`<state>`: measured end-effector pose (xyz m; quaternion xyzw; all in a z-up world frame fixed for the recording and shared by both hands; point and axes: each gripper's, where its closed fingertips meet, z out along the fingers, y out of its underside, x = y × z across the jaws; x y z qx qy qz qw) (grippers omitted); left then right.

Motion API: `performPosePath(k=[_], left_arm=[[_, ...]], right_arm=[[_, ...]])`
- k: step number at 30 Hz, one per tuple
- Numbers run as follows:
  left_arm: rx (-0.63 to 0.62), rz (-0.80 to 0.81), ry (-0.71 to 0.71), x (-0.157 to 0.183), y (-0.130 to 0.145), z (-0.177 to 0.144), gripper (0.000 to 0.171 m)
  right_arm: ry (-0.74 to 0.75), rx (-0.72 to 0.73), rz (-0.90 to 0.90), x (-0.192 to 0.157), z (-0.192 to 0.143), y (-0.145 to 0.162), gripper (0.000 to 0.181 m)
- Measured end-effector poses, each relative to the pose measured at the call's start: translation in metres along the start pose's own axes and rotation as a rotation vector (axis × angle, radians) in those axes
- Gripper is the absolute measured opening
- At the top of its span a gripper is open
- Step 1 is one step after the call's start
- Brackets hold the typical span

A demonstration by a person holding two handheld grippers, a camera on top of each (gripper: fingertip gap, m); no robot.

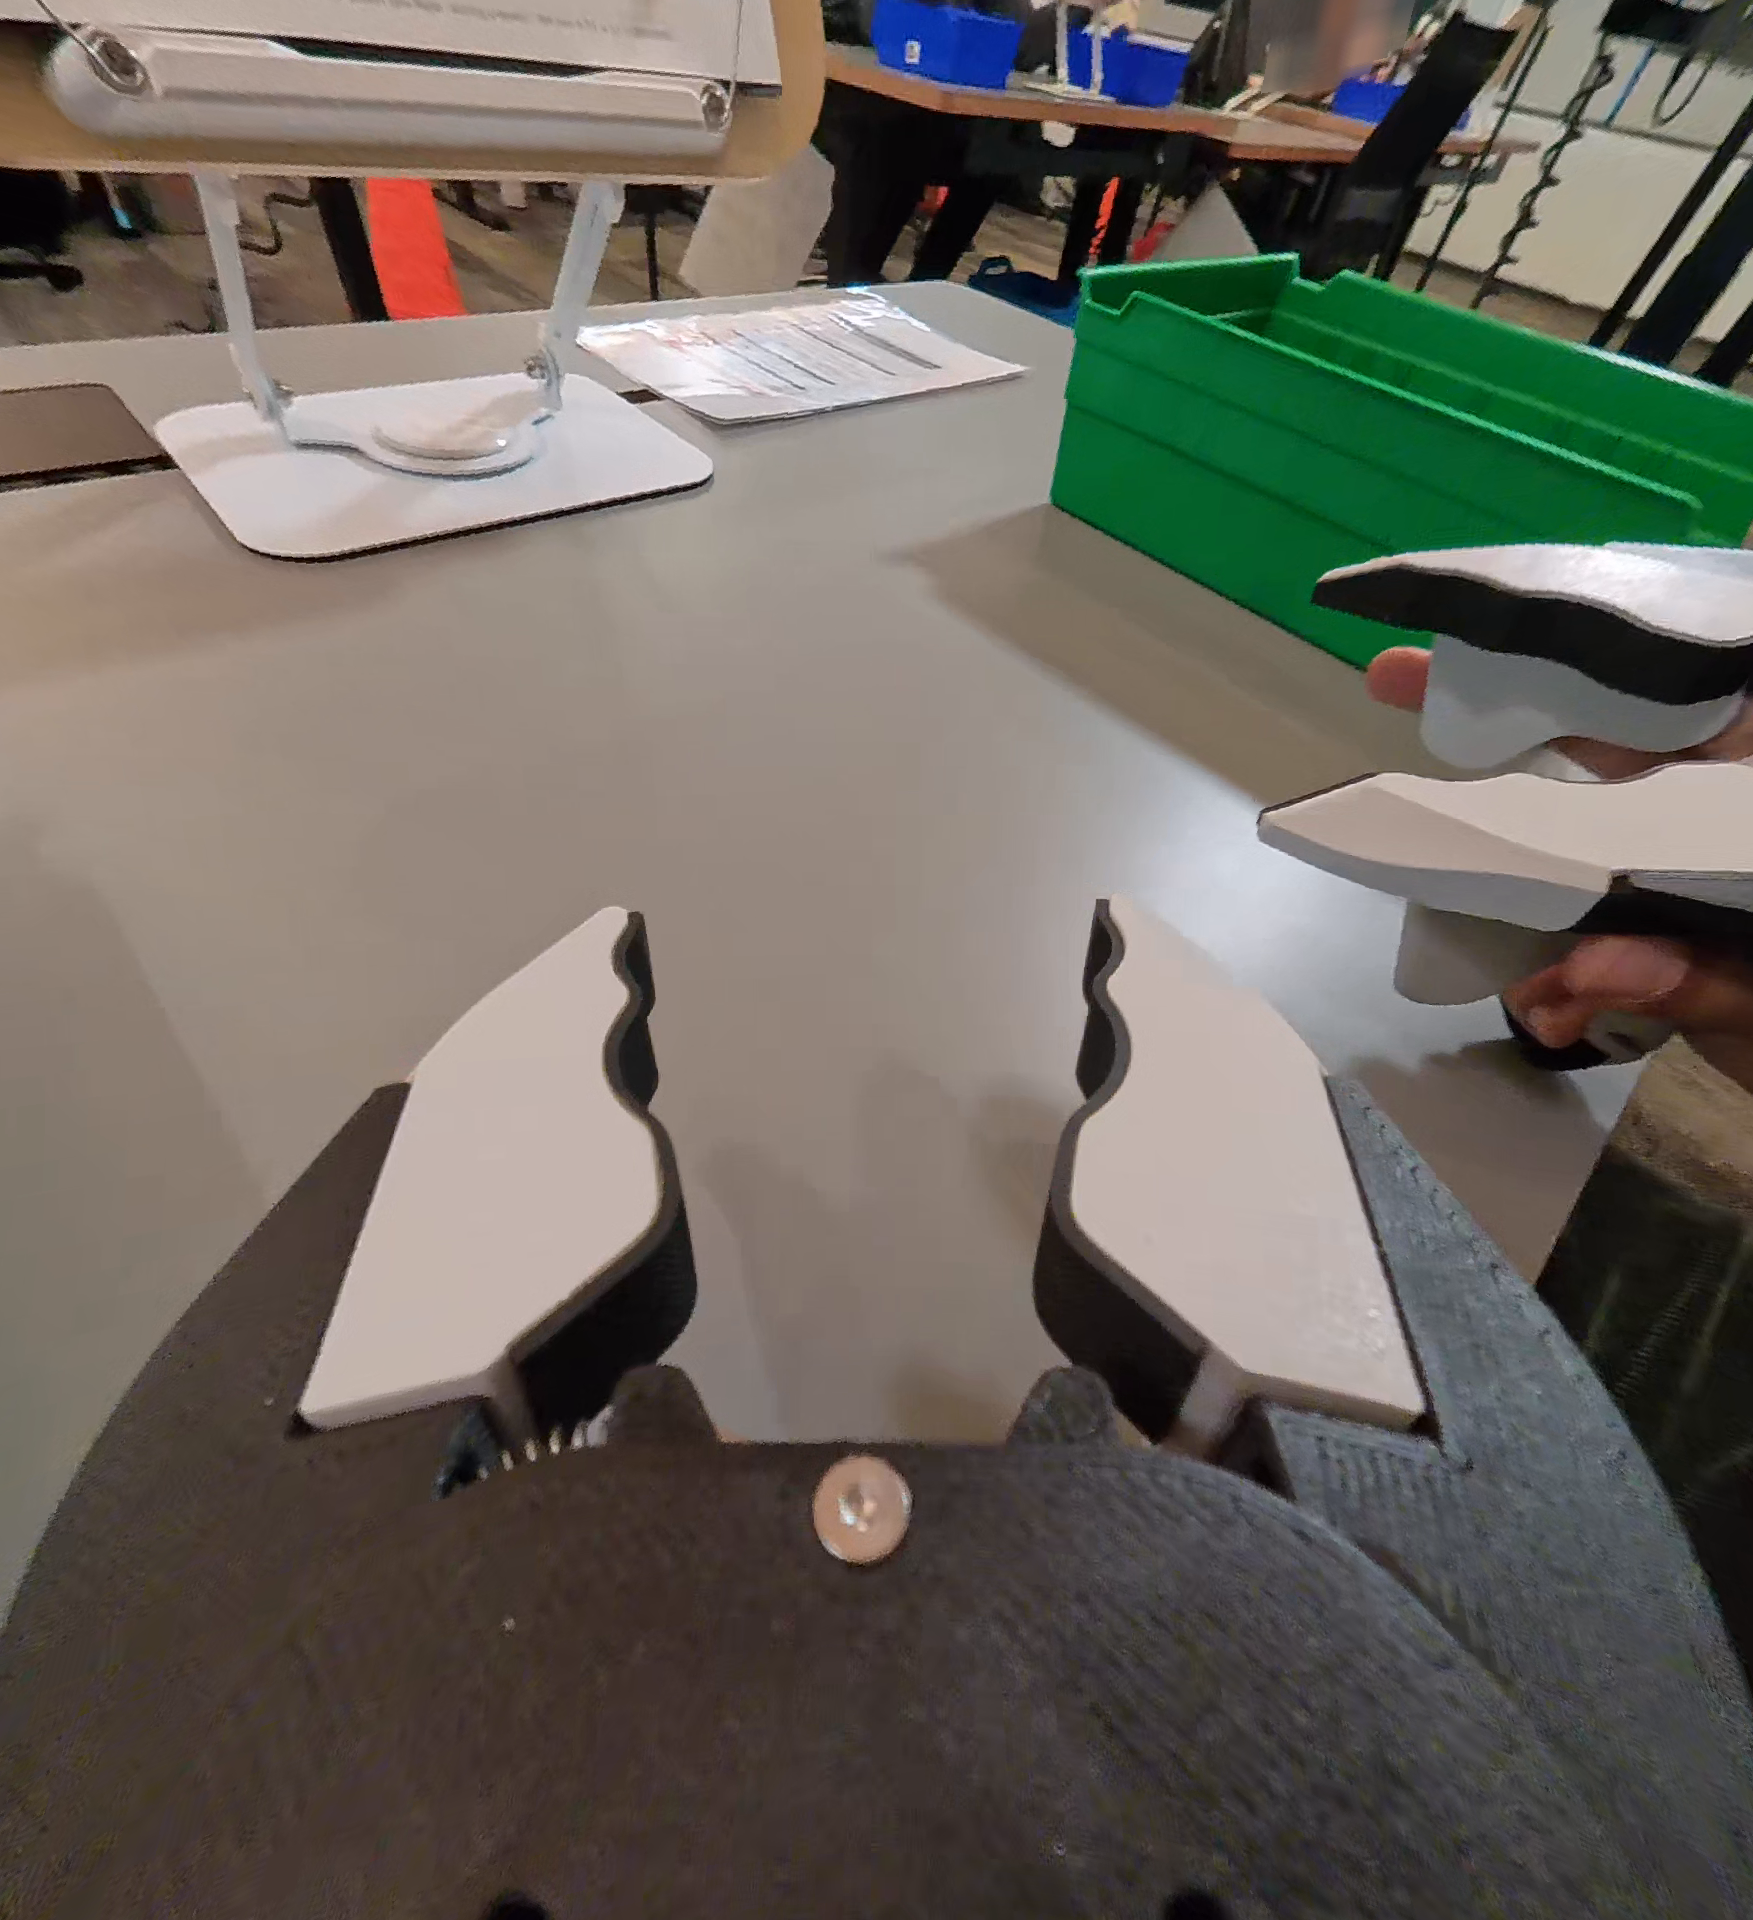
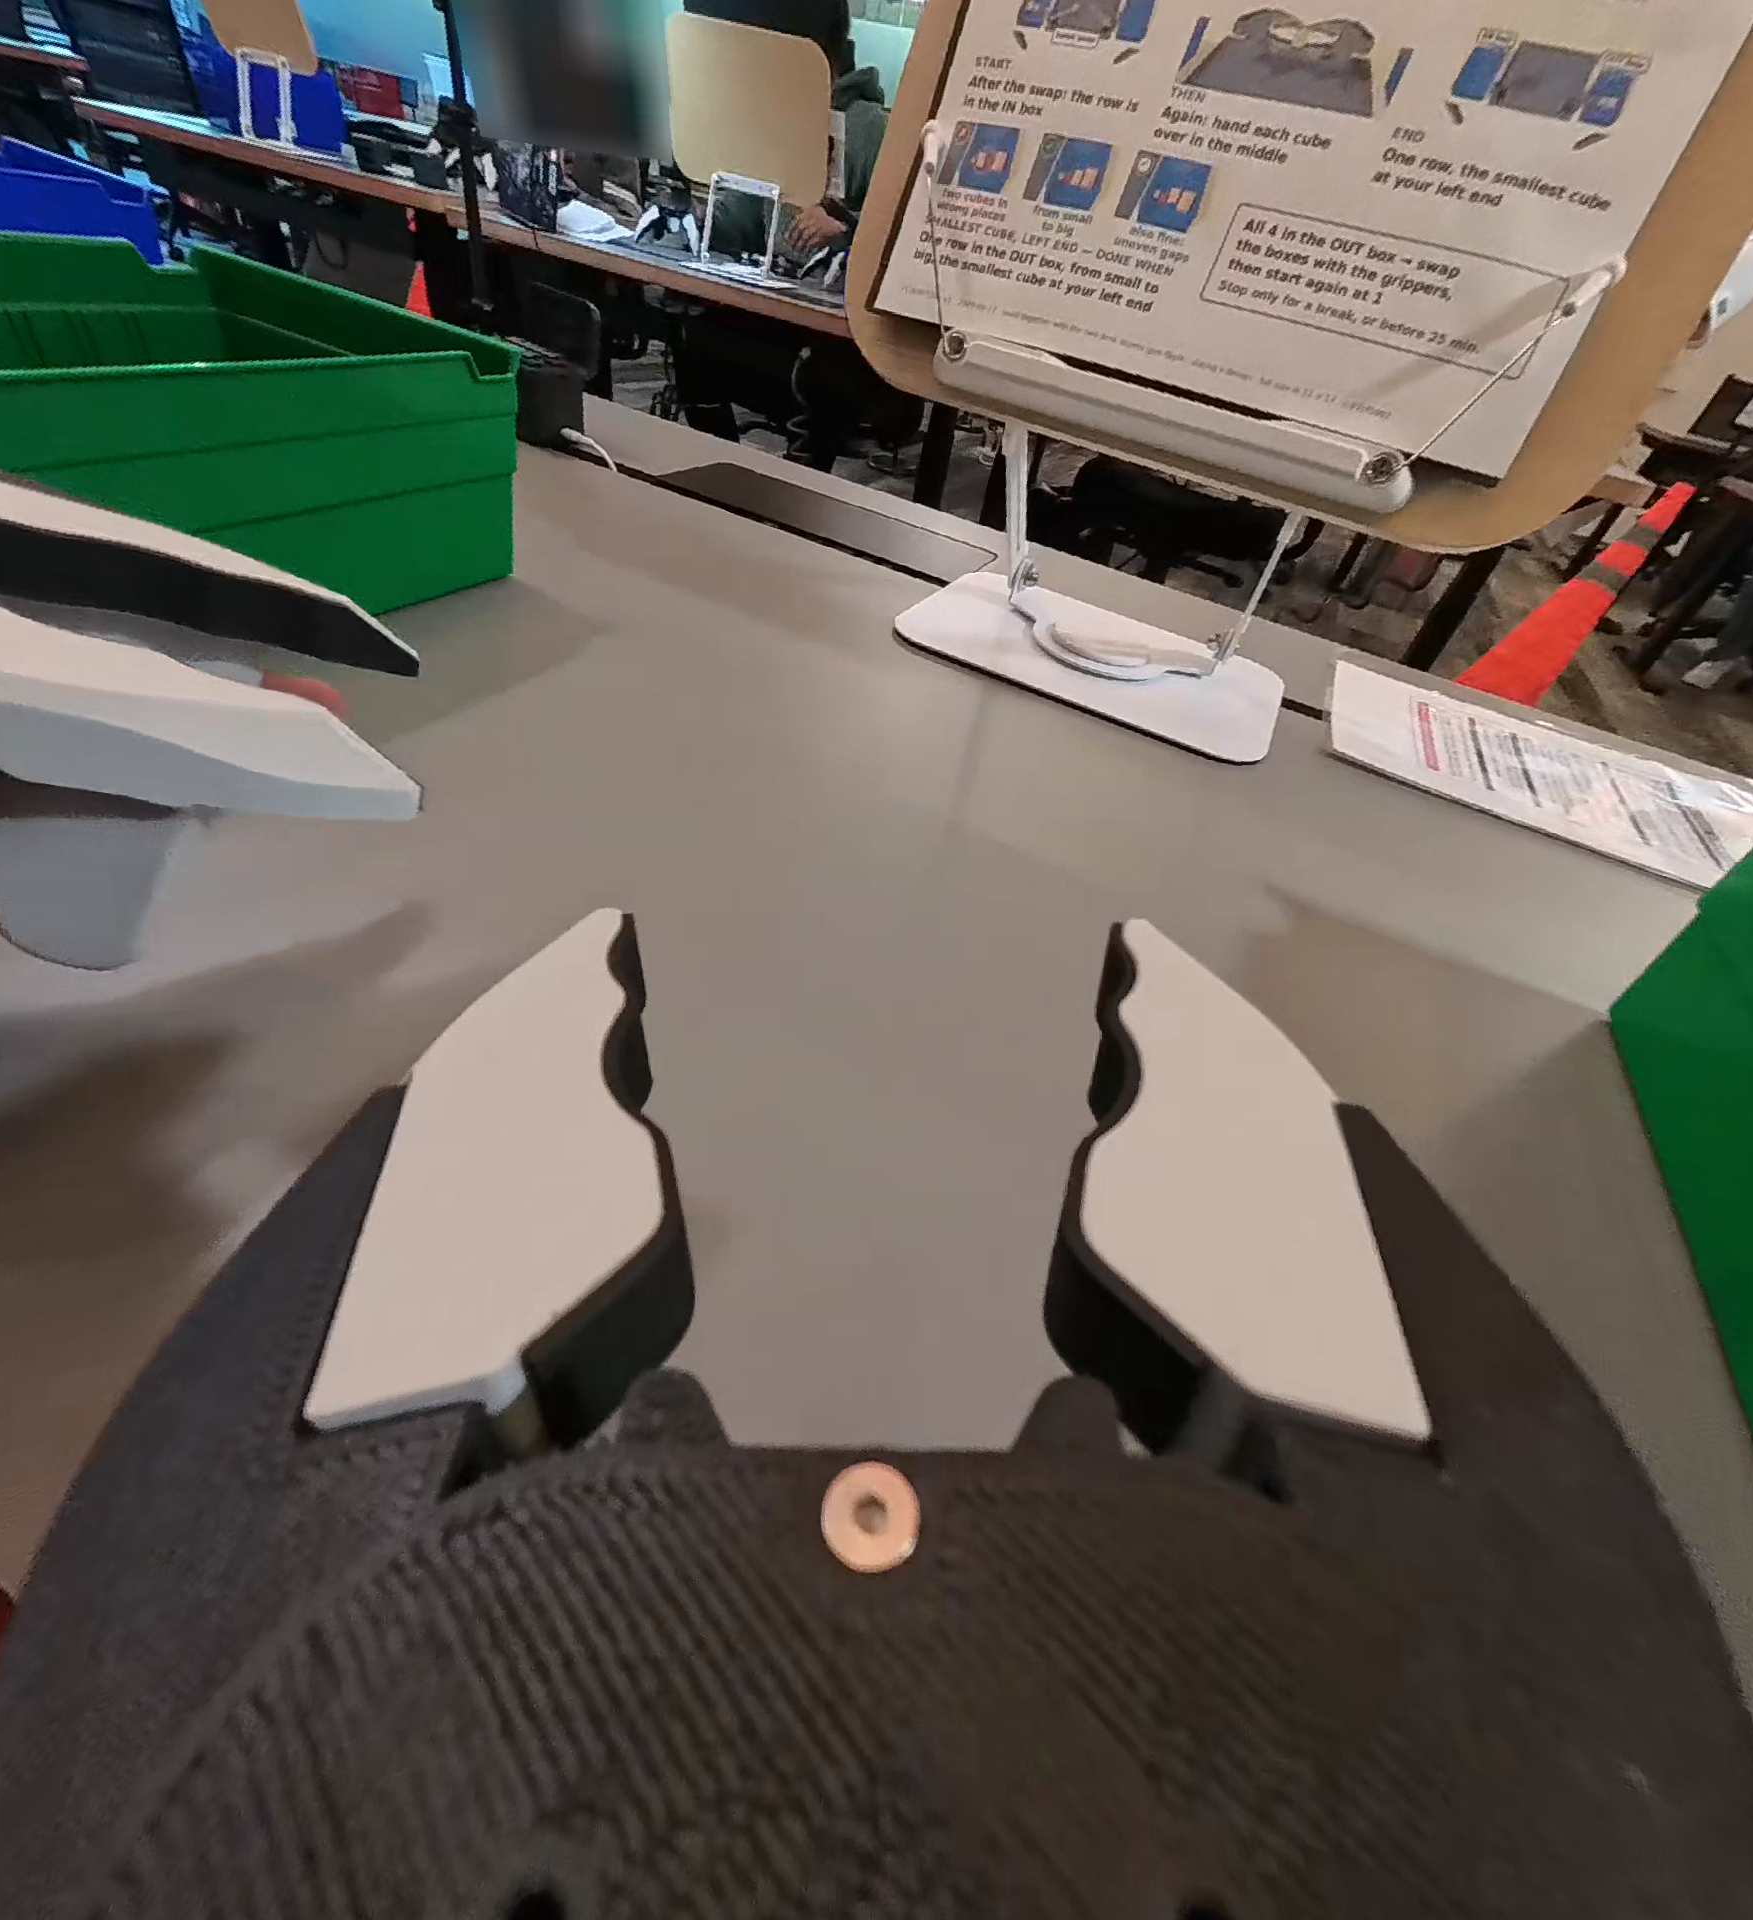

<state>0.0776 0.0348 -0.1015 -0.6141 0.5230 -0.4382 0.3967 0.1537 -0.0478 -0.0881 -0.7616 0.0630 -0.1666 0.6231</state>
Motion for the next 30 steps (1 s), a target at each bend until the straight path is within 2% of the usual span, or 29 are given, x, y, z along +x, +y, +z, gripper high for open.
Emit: performPosePath(k=[3, 5, 7, 12, 18, 25, 30], left_arm=[[0.013, -0.019, 0.039, 0.005, -0.003, -0.001, 0.080], [0.022, -0.039, 0.120, 0.016, -0.004, -0.002, 0.081], [0.019, -0.051, 0.220, 0.031, -0.004, -0.004, 0.081], [0.005, 0.024, 0.314, 0.050, -0.001, -0.007, 0.080], [-0.003, 0.020, 0.396, 0.059, 0.000, -0.012, 0.075], [0.000, 0.022, 0.415, 0.064, 0.001, -0.013, 0.078], [0.016, 0.031, 0.380, 0.061, 0.000, -0.010, 0.078]], right_arm=[[-0.031, 0.005, 0.011, -0.002, 0.000, 0.000, 0.079], [-0.062, 0.007, 0.018, -0.005, 0.000, -0.001, 0.078], [-0.156, 0.039, 0.036, -0.018, -0.002, -0.005, 0.076], [-0.370, 0.070, 0.092, -0.048, -0.009, -0.012, 0.071], [-0.424, 0.056, 0.126, -0.053, -0.010, -0.011, 0.070], [-0.458, 0.035, 0.174, -0.055, -0.010, -0.010, 0.070], [-0.429, 0.015, 0.175, -0.050, -0.008, -0.007, 0.069]])
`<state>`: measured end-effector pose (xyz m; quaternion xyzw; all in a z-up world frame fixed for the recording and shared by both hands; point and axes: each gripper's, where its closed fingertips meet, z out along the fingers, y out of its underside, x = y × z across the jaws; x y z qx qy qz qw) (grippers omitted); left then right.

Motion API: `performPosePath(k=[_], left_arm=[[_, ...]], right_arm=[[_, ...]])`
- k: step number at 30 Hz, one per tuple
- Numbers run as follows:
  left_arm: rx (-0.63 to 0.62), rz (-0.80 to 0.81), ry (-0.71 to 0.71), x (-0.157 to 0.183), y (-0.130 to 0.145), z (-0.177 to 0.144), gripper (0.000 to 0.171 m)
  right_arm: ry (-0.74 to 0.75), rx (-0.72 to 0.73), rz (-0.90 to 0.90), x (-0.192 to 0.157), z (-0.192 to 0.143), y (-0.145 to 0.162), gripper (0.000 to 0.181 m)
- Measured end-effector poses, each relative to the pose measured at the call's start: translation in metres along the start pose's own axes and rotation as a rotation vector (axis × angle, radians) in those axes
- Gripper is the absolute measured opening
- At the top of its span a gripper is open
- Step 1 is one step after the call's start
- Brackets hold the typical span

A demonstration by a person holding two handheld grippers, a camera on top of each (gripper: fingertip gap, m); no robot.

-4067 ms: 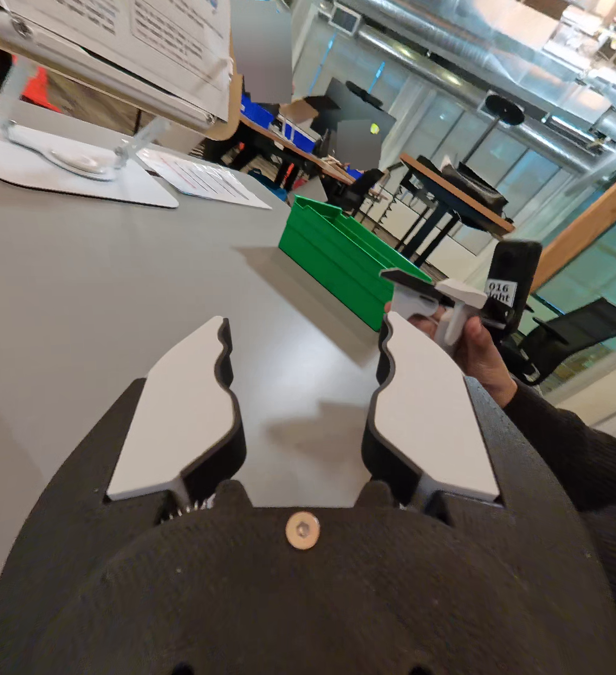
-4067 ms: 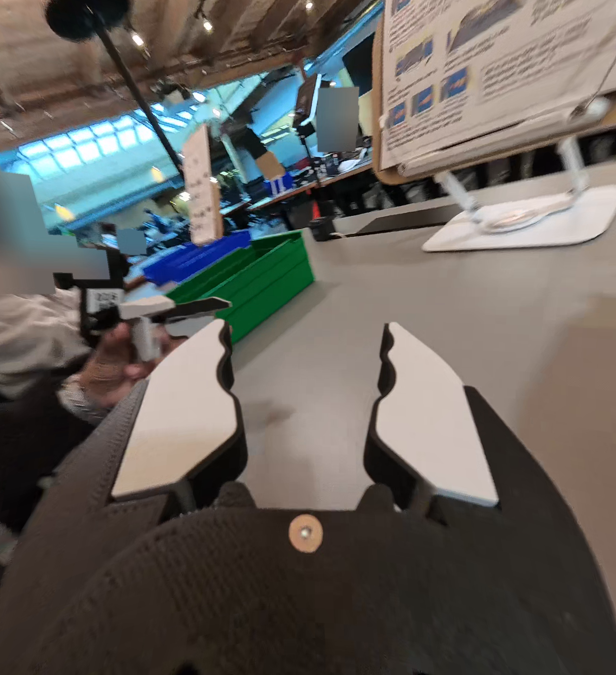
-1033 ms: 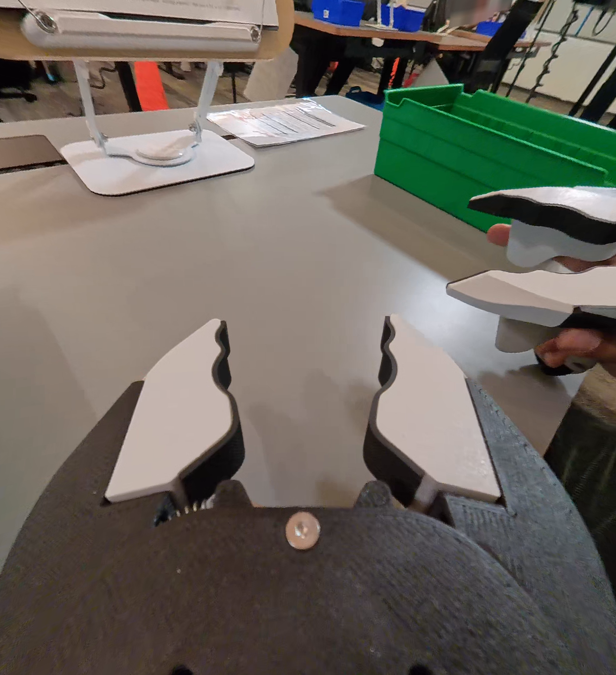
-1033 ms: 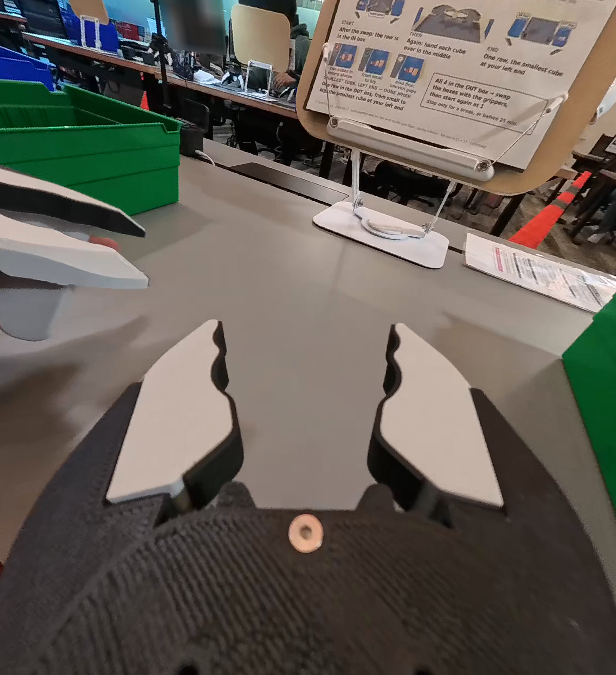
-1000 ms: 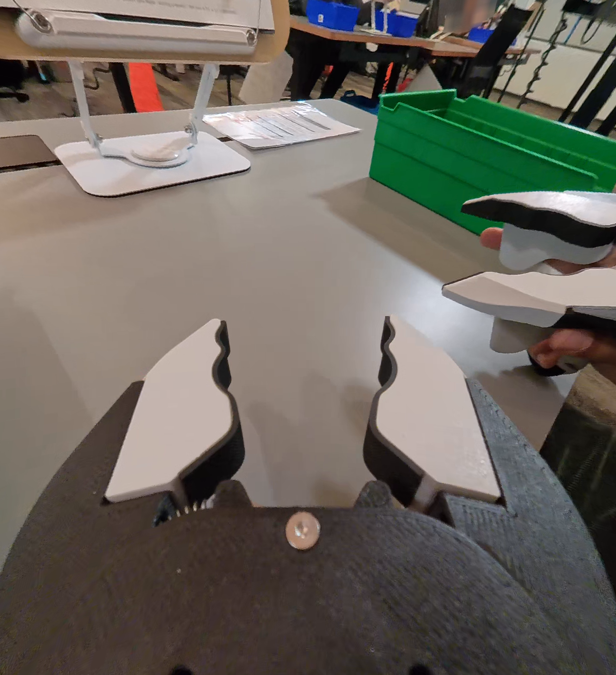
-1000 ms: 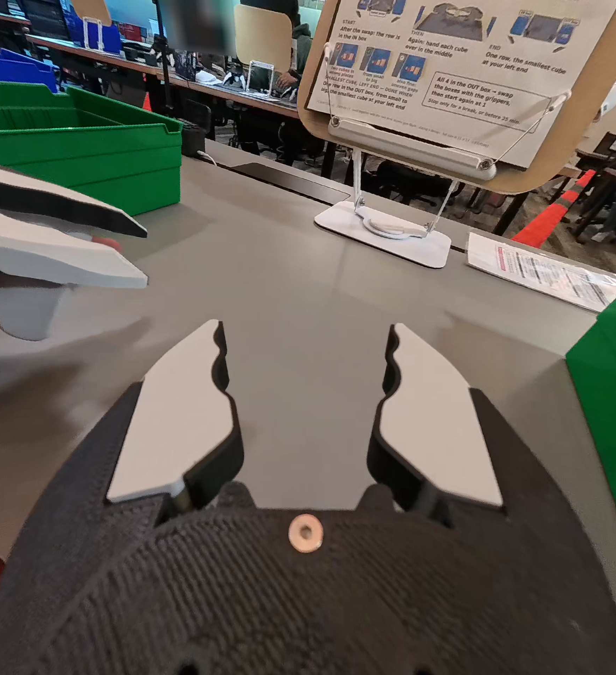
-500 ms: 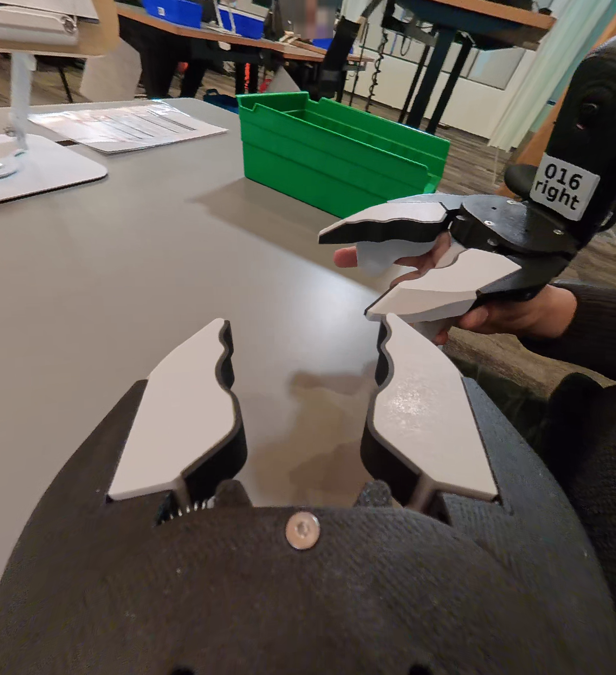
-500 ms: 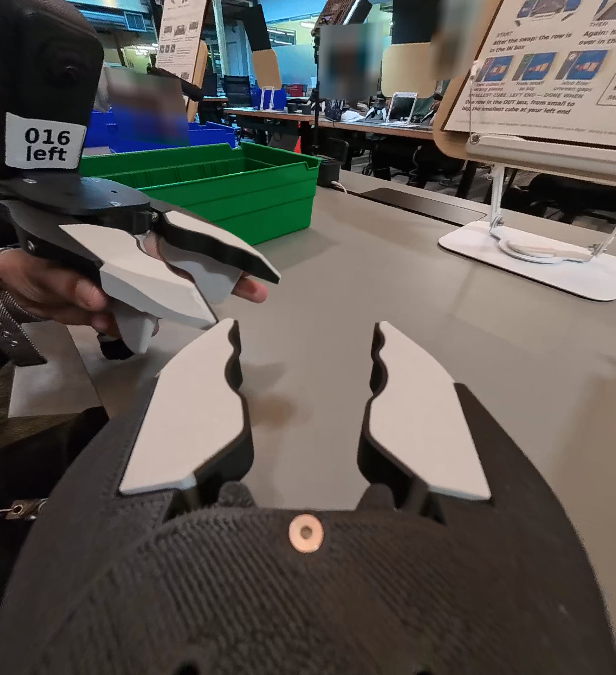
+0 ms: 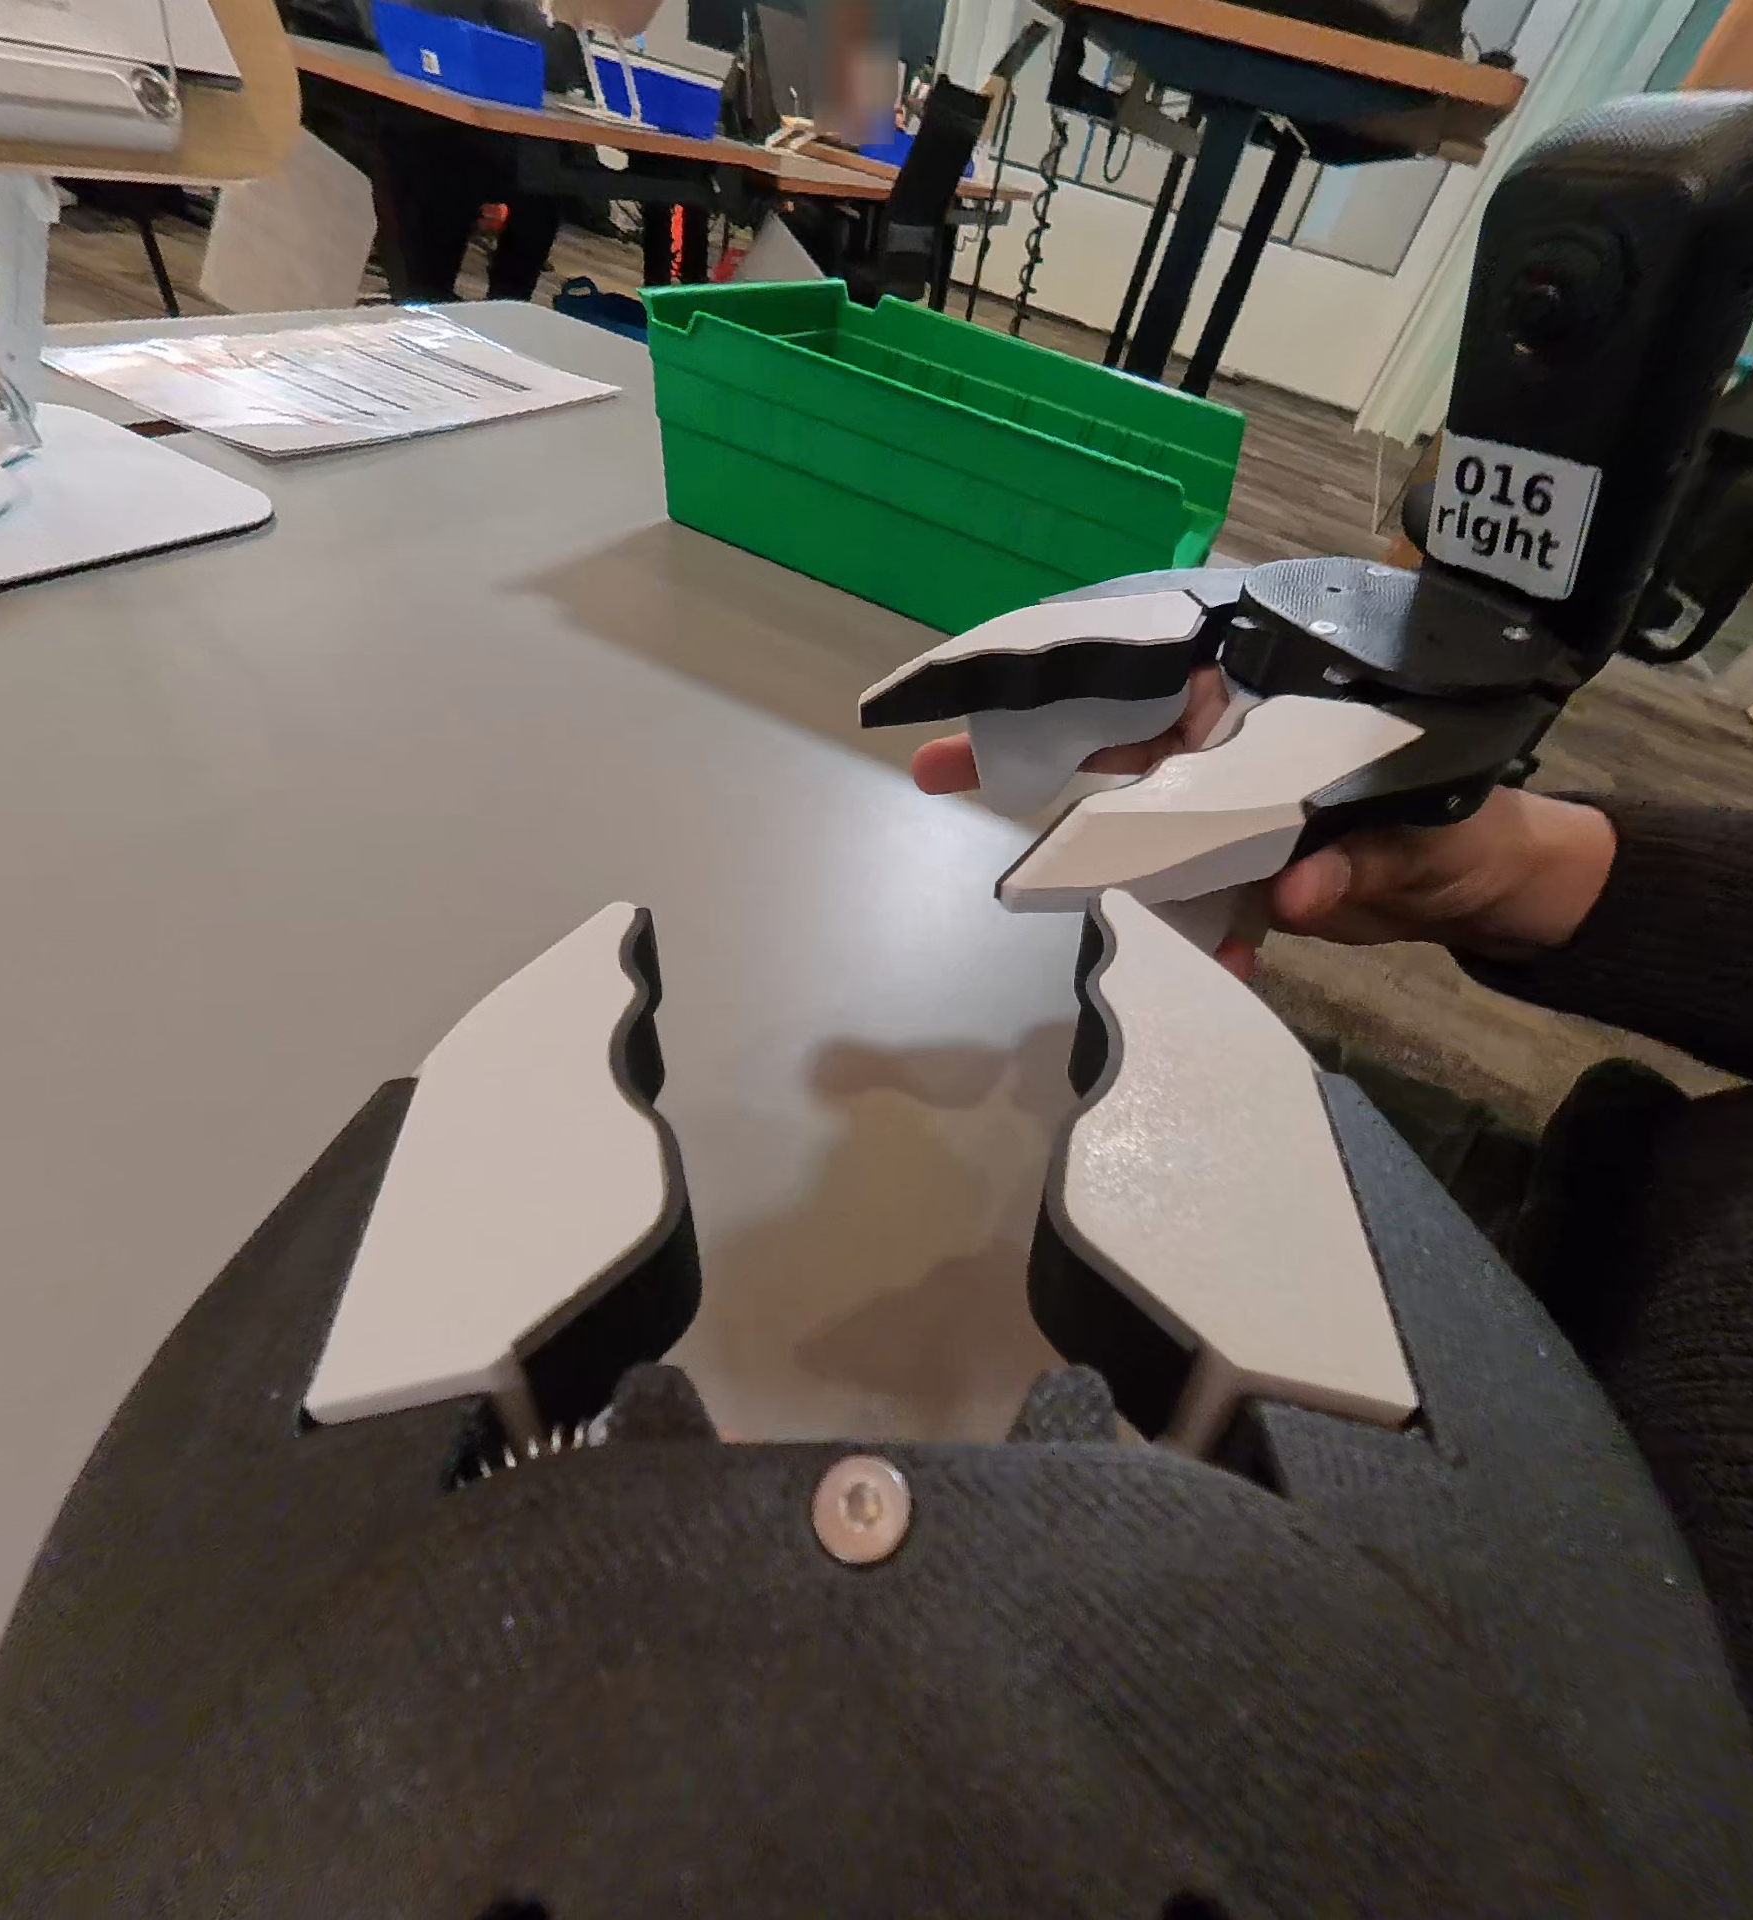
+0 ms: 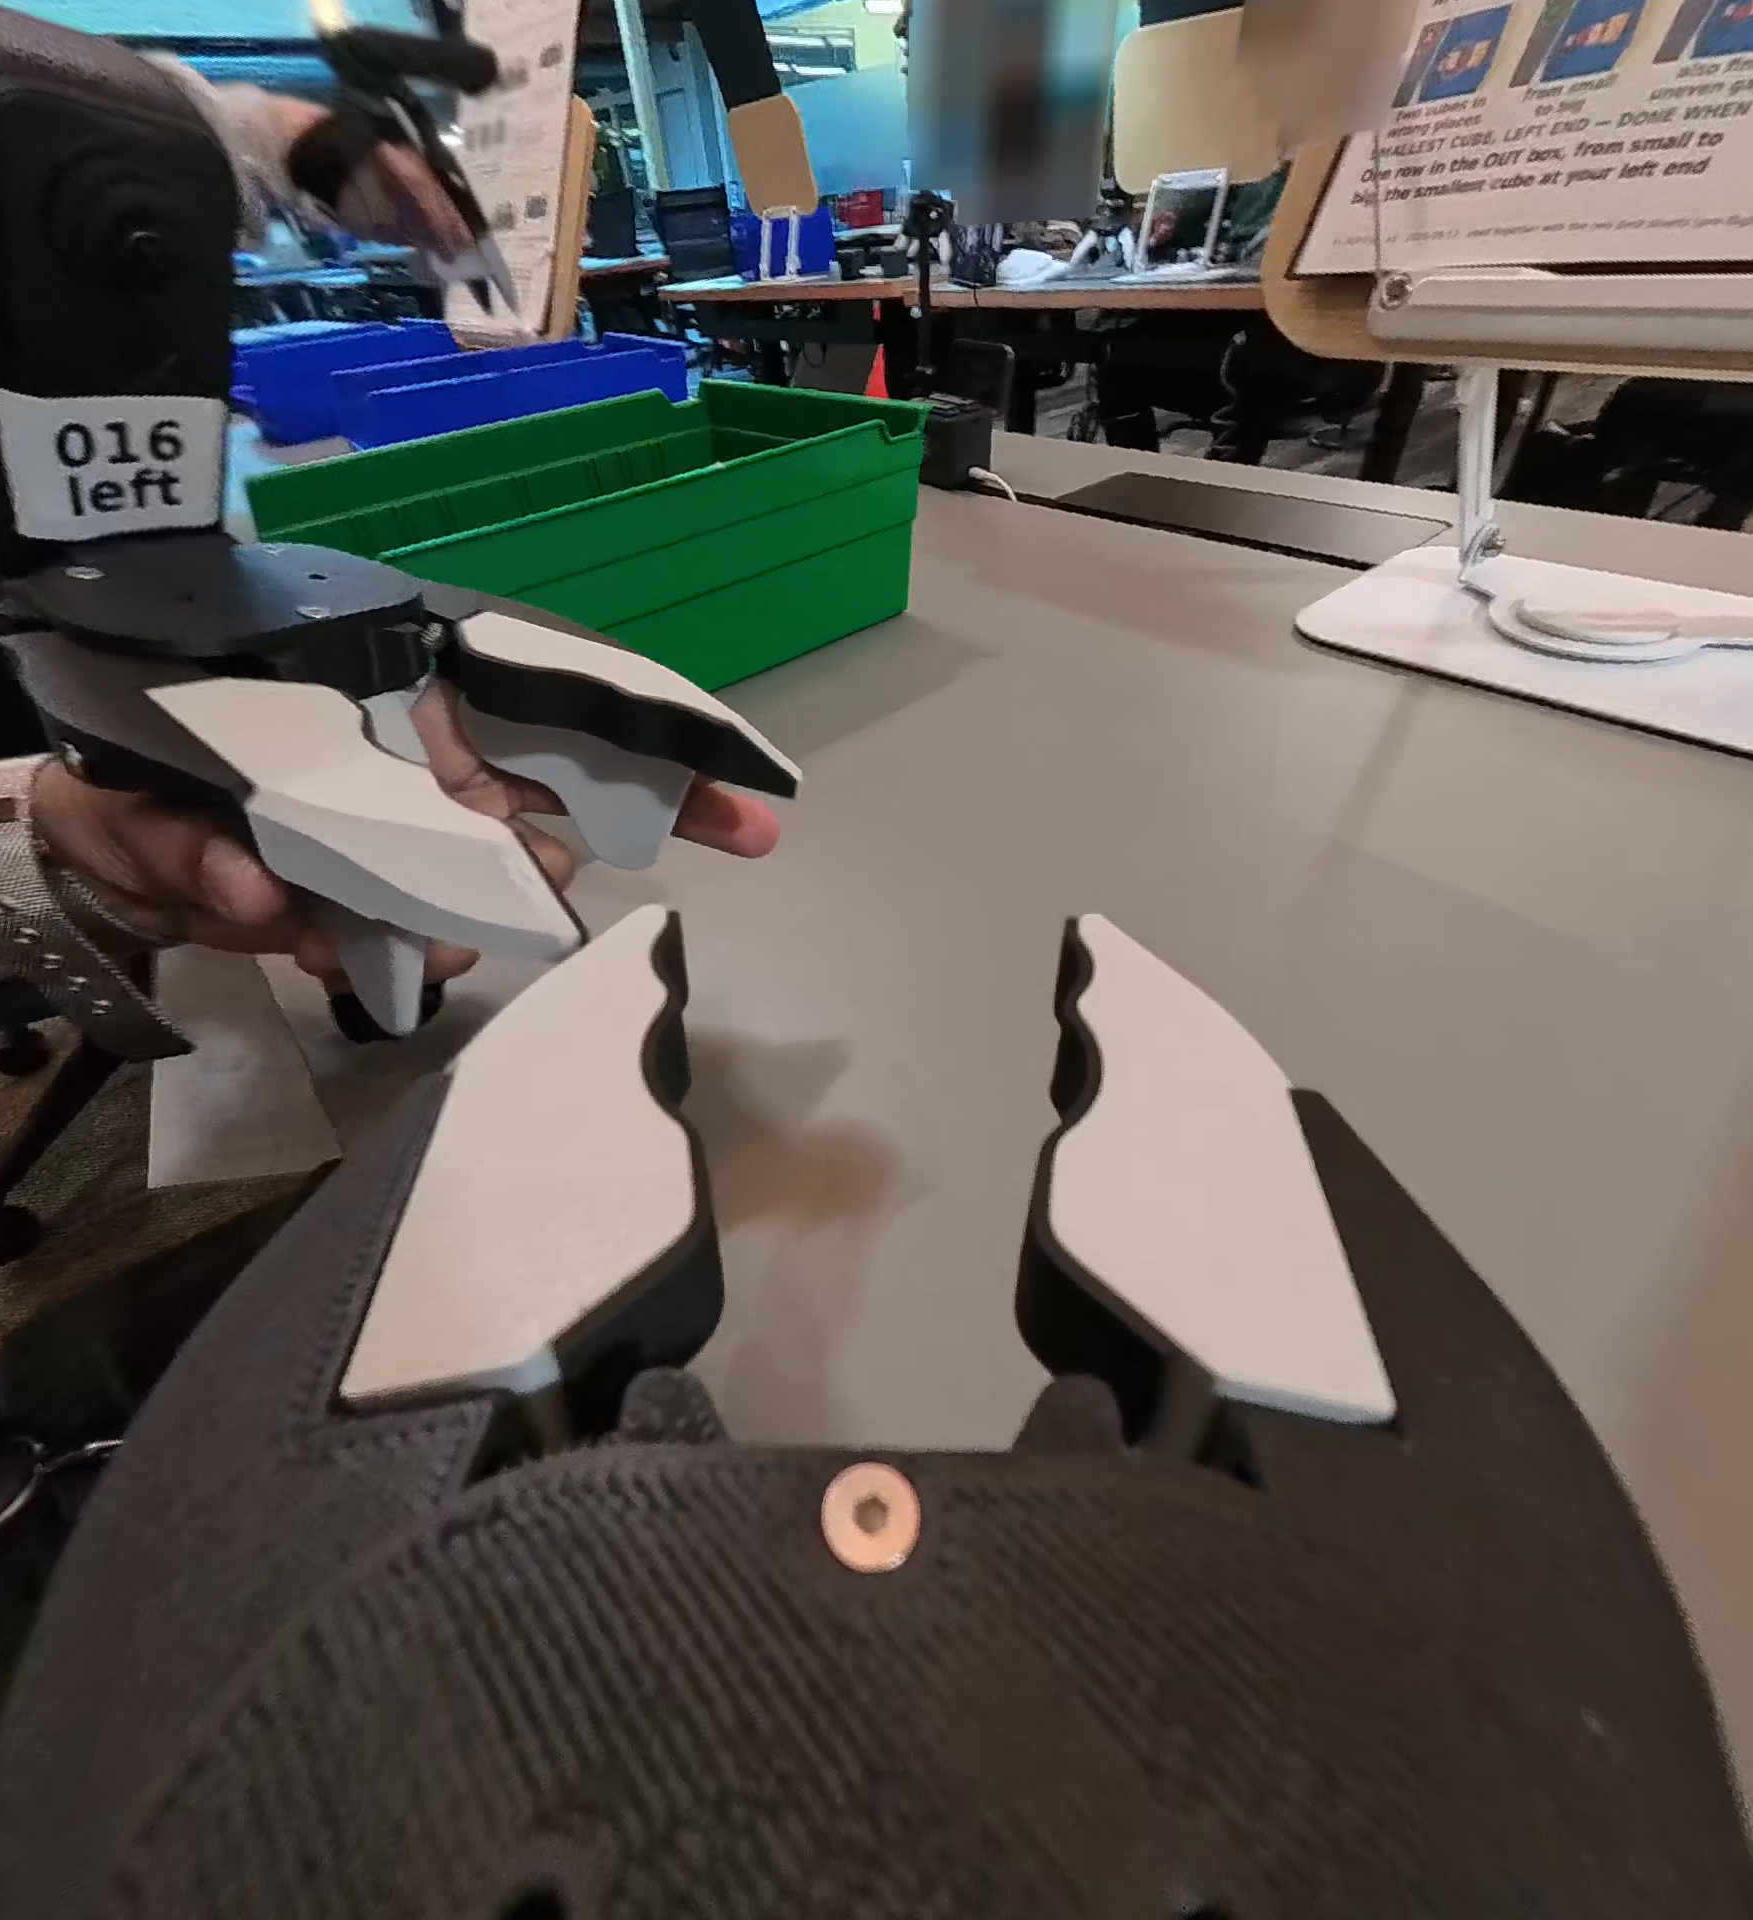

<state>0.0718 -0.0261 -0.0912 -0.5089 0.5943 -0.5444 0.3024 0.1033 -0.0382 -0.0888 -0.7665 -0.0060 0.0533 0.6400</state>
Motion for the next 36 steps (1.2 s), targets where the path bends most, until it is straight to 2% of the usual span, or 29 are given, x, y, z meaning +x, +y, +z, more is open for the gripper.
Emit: performPosePath(k=[4, 8, 11, 15, 18, 21, 23, 27, 29, 31, 34, 36], left_arm=[[0.057, -0.084, 0.031, 0.003, -0.011, -0.003, 0.076], [0.080, -0.103, 0.024, 0.007, -0.020, -0.011, 0.073], [0.106, -0.118, 0.056, 0.020, -0.027, -0.023, 0.071], [0.132, -0.089, 0.071, 0.033, -0.035, -0.030, 0.069], [0.084, -0.104, 0.087, 0.035, -0.025, -0.023, 0.070], [0.030, -0.086, 0.114, 0.039, -0.015, -0.017, 0.070], [0.010, -0.071, 0.120, 0.040, -0.012, -0.012, 0.070], [-0.019, -0.100, 0.173, 0.047, -0.008, -0.004, 0.070], [-0.029, -0.111, 0.194, 0.050, -0.007, -0.003, 0.070], [-0.036, -0.104, 0.197, 0.051, -0.005, -0.003, 0.070], [-0.039, -0.100, 0.173, 0.045, -0.004, -0.004, 0.070], [-0.047, -0.118, 0.164, 0.040, -0.001, -0.004, 0.070]], right_arm=[[0.088, -0.046, 0.004, 0.020, -0.006, 0.000, 0.072], [0.126, -0.005, 0.038, 0.033, -0.029, -0.020, 0.081], [0.174, 0.090, 0.115, 0.048, -0.062, -0.041, 0.080], [0.184, 0.186, 0.309, 0.079, -0.111, -0.062, 0.088], [0.293, 0.158, 0.282, 0.126, -0.159, -0.069, 0.084], [0.499, -0.024, 0.134, 0.202, -0.213, -0.070, 0.083], [0.578, -0.174, 0.094, 0.254, -0.241, -0.069, 0.077], [0.616, -0.462, 0.228, 0.338, -0.275, -0.046, 0.069], [0.614, -0.563, 0.305, 0.366, -0.282, -0.032, 0.063], [0.594, -0.636, 0.372, 0.384, -0.282, -0.019, 0.064], [0.551, -0.731, 0.454, 0.393, -0.274, -0.001, 0.063], [0.560, -0.839, 0.443, 0.398, -0.276, 0.015, 0.063]])
